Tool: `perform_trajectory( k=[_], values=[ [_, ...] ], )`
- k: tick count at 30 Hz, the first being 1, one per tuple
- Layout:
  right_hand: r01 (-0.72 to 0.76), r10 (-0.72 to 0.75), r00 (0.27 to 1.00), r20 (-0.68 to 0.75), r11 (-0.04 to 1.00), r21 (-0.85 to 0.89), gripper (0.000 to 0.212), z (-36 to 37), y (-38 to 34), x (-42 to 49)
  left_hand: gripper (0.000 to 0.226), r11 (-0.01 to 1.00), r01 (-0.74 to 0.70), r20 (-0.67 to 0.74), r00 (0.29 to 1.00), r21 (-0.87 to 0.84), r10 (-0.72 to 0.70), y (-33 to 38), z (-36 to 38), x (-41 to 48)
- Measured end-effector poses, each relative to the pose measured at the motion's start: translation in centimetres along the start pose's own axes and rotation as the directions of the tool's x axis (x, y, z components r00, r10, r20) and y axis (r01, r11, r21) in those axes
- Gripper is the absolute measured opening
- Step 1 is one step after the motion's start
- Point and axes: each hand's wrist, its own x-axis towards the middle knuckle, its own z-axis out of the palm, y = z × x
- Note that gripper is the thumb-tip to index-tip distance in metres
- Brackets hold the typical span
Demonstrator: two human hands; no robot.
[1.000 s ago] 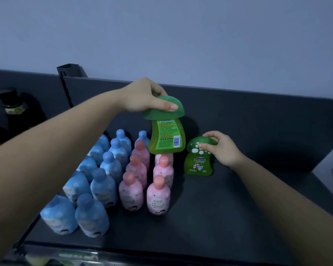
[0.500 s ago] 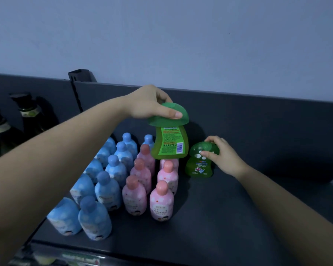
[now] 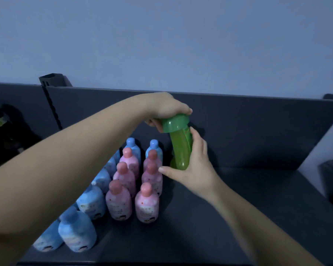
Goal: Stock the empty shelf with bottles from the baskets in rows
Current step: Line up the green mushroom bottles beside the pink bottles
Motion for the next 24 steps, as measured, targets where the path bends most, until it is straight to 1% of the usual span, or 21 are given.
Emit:
perform_trajectory(
  k=[1, 2, 3, 4, 5, 6, 7, 9, 10, 11, 13, 15, 17, 20, 22, 24],
  values=[
    [-0.015, 0.014, 0.999, -0.049, 1.000, -0.002, 0.106, 0.1, 0.2, -0.1, 0.044, 1.000, 0.006, 0.060, 0.998, 0.008, -0.007, 0.7, 0.4, 0.1],
    [-0.031, 0.035, 0.995, -0.090, 0.998, 0.048, 0.092, -0.1, 0.5, -0.1, 0.044, 1.000, 0.002, 0.117, 0.993, 0.014, -0.004, 1.4, 0.7, 0.0],
    [-0.057, 0.075, 0.989, -0.125, 0.988, 0.141, 0.074, -0.6, 1.0, -0.3, 0.044, 1.000, -0.013, 0.164, 0.986, 0.009, 0.011, 2.1, 0.9, -0.3],
    [-0.098, 0.143, 0.979, -0.144, 0.955, 0.280, 0.057, -1.1, 1.3, -0.7, 0.044, 0.999, -0.040, 0.198, 0.979, -0.012, 0.041, 2.6, 1.0, -0.5],
    [-0.129, 0.200, 0.971, -0.133, 0.901, 0.415, 0.046, -1.6, 1.8, -1.2, 0.045, 0.996, -0.086, 0.215, 0.972, -0.033, 0.091, 2.9, 1.1, -0.7],
    [-0.138, 0.230, 0.966, -0.119, 0.846, 0.514, 0.041, -2.0, 2.2, -1.7, 0.046, 0.987, -0.154, 0.220, 0.963, -0.036, 0.158, 3.0, 1.3, -0.8],
    [-0.144, 0.244, 0.965, -0.098, 0.803, 0.579, 0.040, -2.5, 2.4, -2.2, 0.048, 0.971, -0.238, 0.224, 0.946, -0.009, 0.234, 2.7, 1.5, -0.8],
    [-0.185, 0.256, 0.967, -0.002, 0.704, 0.686, 0.047, -3.7, 2.7, -2.8, 0.049, 0.926, -0.376, 0.234, 0.904, 0.030, 0.359, 2.0, 2.0, -0.8],
    [-0.212, 0.247, 0.967, 0.058, 0.656, 0.724, 0.052, -4.3, 2.9, -2.8, 0.048, 0.908, -0.418, 0.234, 0.883, 0.003, 0.406, 1.7, 2.2, -0.7],
    [-0.236, 0.230, 0.967, 0.111, 0.636, 0.735, 0.056, -4.9, 3.1, -2.5, 0.050, 0.894, -0.445, 0.231, 0.865, -0.054, 0.445, 1.4, 2.5, -0.7],
    [-0.268, 0.194, 0.963, 0.185, 0.662, 0.700, 0.062, -5.5, 3.2, -2.0, 0.053, 0.864, -0.472, 0.226, 0.835, -0.174, 0.501, 1.2, 2.8, -0.8],
    [-0.270, 0.161, 0.962, 0.221, 0.687, 0.675, 0.063, -5.2, 3.1, -1.9, 0.046, 0.835, -0.495, 0.213, 0.812, -0.240, 0.543, 1.0, 3.0, -0.7],
    [-0.265, 0.170, 0.964, 0.205, 0.684, 0.680, 0.063, -4.9, 3.4, -2.3, 0.039, 0.827, -0.508, 0.175, 0.816, -0.240, 0.551, 0.8, 3.2, -0.6],
    [-0.276, 0.192, 0.961, 0.199, 0.691, 0.669, 0.067, -5.8, 3.8, -2.9, 0.039, 0.841, -0.494, 0.137, 0.838, -0.223, 0.528, 0.3, 4.1, -0.4],
    [-0.296, 0.196, 0.955, 0.224, 0.717, 0.631, 0.065, -6.6, 3.6, -2.9, 0.038, 0.855, -0.474, 0.113, 0.857, -0.210, 0.503, -0.2, 4.8, -0.5],
    [-0.265, 0.189, 0.964, 0.189, 0.766, 0.586, 0.058, -7.0, 3.2, -2.7, 0.039, 0.859, -0.475, 0.087, 0.863, -0.190, 0.497, -0.6, 5.6, -0.7]
  ],
)
